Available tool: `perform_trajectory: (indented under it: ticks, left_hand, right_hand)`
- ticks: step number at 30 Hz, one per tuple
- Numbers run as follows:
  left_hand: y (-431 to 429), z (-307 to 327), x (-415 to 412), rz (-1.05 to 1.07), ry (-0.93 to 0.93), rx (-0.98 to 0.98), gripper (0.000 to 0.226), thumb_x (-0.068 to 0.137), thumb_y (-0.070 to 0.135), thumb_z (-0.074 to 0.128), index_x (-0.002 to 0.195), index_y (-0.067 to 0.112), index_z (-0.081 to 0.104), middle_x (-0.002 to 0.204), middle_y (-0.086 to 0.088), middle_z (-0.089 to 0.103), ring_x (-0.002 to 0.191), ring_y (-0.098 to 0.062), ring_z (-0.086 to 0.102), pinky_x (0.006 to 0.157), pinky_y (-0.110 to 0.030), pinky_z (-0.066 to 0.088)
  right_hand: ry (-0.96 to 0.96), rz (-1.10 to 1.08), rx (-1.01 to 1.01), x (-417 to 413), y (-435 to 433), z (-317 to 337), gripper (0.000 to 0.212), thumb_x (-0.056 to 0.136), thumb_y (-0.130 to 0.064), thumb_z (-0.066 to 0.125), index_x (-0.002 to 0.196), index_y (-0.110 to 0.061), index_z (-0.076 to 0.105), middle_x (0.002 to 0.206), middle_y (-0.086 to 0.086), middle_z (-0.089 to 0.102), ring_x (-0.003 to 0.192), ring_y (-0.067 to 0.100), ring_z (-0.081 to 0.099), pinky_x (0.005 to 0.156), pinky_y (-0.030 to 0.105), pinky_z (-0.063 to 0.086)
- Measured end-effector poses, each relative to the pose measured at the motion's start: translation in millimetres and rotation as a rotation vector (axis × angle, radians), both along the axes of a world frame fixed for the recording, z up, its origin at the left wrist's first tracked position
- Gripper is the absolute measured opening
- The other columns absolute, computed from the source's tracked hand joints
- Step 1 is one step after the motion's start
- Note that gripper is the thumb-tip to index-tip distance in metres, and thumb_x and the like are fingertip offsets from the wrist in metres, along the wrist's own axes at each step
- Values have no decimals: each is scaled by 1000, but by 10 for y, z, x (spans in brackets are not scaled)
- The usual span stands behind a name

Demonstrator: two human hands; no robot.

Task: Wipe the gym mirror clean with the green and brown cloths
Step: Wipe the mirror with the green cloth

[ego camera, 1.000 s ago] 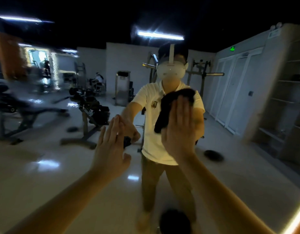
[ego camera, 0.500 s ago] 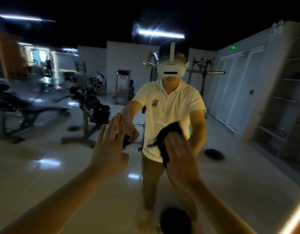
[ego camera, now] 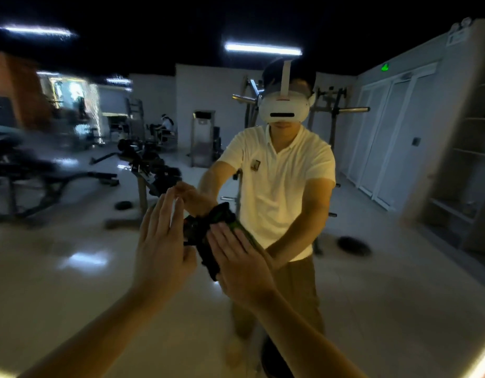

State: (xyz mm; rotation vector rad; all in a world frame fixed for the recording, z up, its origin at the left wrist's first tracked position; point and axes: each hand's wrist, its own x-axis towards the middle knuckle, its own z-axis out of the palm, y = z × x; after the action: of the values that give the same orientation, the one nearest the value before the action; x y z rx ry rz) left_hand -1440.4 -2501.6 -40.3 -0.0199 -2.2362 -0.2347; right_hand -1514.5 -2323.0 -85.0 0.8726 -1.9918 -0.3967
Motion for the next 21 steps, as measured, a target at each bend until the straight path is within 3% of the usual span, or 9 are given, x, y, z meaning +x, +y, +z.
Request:
perform_trajectory:
  ticks: [3, 7, 11, 13, 14, 16, 18, 19, 21]
  left_hand:
    - [213, -203, 16, 21, 4, 23, 94, 83, 17, 62, 162, 0, 15, 172, -17, 8, 160, -28, 4, 128, -44, 8]
    - [521, -171, -56, 43, 41, 50, 94, 87, 32, 55, 163, 1, 11, 173, -15, 5, 160, -27, 2, 129, -40, 2]
    - [674, -177, -73, 103, 51, 44, 91, 89, 38, 49, 163, 1, 12, 173, -15, 4, 160, -29, 3, 129, -49, 10]
    - [661, -212, -23, 132, 66, 7, 88, 94, 47, 41, 163, 0, 13, 172, -16, 7, 160, -30, 5, 129, -51, 15]
    - [631, -235, 8, 145, 73, -9, 87, 97, 53, 36, 163, 0, 14, 172, -16, 8, 160, -29, 6, 129, -51, 15]
    - [528, -265, 43, 165, 83, -21, 86, 97, 52, 34, 163, 0, 13, 172, -16, 10, 160, -27, 5, 129, -49, 14]
    - [386, -256, 15, 171, 114, -19, 86, 90, 35, 43, 163, -1, 13, 171, -17, 12, 159, -29, 8, 129, -48, 13]
    - [318, -251, -23, 162, 142, -30, 86, 87, 28, 45, 162, -2, 15, 170, -19, 14, 159, -32, 12, 129, -46, 12]
    - [220, -222, -120, 145, 220, -40, 80, 87, 22, 39, 161, -3, 18, 168, -21, 19, 156, -35, 18, 129, -43, 9]
  right_hand:
    - [5, -29, -192, 12, 653, -27, 79, 92, -35, 57, 159, -7, 25, 165, 12, 22, 156, 23, 4, 129, 42, -3]
    - [41, -214, -467, 9, 1676, 510, 85, 92, -41, 36, 159, 2, 5, 167, 26, 9, 157, 39, -1, 128, 55, 7]
    - [-58, -324, -759, 66, 1743, 931, 83, 91, -31, 51, 152, 16, 20, 158, 42, 21, 151, 54, 16, 126, 61, 9]
    - [-65, -260, -725, 56, 1365, 1020, 80, 89, -31, 63, 145, 17, 32, 147, 44, 38, 143, 58, 31, 122, 68, 18]
    - [-41, -211, -666, 45, 1131, 1041, 81, 90, -34, 62, 147, 15, 31, 149, 42, 37, 144, 56, 30, 123, 67, 15]
    - [-6, -143, -515, 20, 667, 1053, 86, 96, -45, 45, 156, 10, 17, 162, 38, 16, 154, 51, 5, 126, 62, -2]
    - [9, -53, -367, 22, 219, 974, 88, 99, -51, 29, 157, 7, -3, 163, 36, -12, 154, 46, -17, 124, 57, -14]
    - [9, -4, -262, 22, 26, 852, 87, 100, -52, 23, 157, 6, -9, 163, 34, -17, 153, 45, -21, 124, 55, -15]
    - [32, 87, -22, -11, -207, 529, 83, 102, -49, 23, 160, 3, -6, 167, 28, -10, 155, 40, -18, 125, 50, -17]
